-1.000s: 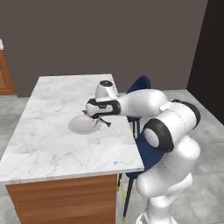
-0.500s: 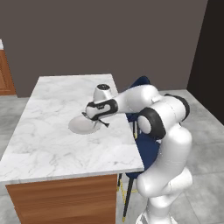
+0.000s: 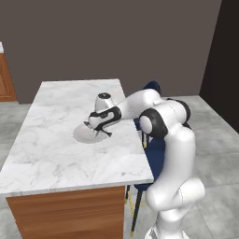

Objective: Take the fish from the fridge and place it on the digital scale on the counter by the fridge. Wait a few seconds for a reading, then move it to the plate on the dining counter.

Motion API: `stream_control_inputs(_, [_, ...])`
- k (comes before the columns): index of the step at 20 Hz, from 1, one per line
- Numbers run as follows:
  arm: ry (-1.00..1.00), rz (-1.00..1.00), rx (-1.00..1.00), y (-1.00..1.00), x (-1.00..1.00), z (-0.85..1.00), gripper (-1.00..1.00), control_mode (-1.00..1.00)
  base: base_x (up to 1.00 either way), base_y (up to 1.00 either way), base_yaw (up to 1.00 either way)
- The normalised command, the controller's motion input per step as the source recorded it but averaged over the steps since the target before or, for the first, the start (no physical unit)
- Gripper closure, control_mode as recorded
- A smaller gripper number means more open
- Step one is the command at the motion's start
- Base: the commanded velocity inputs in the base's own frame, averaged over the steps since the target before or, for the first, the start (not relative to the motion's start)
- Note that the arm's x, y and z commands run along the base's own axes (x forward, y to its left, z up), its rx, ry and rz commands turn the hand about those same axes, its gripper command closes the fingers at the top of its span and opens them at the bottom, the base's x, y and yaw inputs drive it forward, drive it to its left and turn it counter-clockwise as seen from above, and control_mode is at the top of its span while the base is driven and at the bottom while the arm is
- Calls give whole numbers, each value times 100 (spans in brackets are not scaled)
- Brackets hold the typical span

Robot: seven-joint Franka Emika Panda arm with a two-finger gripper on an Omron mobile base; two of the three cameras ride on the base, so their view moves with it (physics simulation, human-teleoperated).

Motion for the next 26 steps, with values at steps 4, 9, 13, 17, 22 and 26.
stream_control_inputs(4, [8, 0, -1, 15, 53, -28, 100, -100, 0, 0, 0])
stream_control_inputs(9, [8, 0, -2, 14, 35, -29, 100, -100, 0, 0, 0])
stream_control_inputs(13, [4, 0, -4, 20, 34, -29, 100, -100, 0, 0, 0])
stream_control_inputs(17, [1, 0, -3, 15, 16, -13, -100, -100, 0, 0, 0])
stream_control_inputs(22, [-7, 0, -4, -7, -39, 6, -100, -100, 0, 0, 0])
stream_control_inputs(26, [-17, 0, -4, -19, -60, 24, -100, -100, 0, 0, 0])
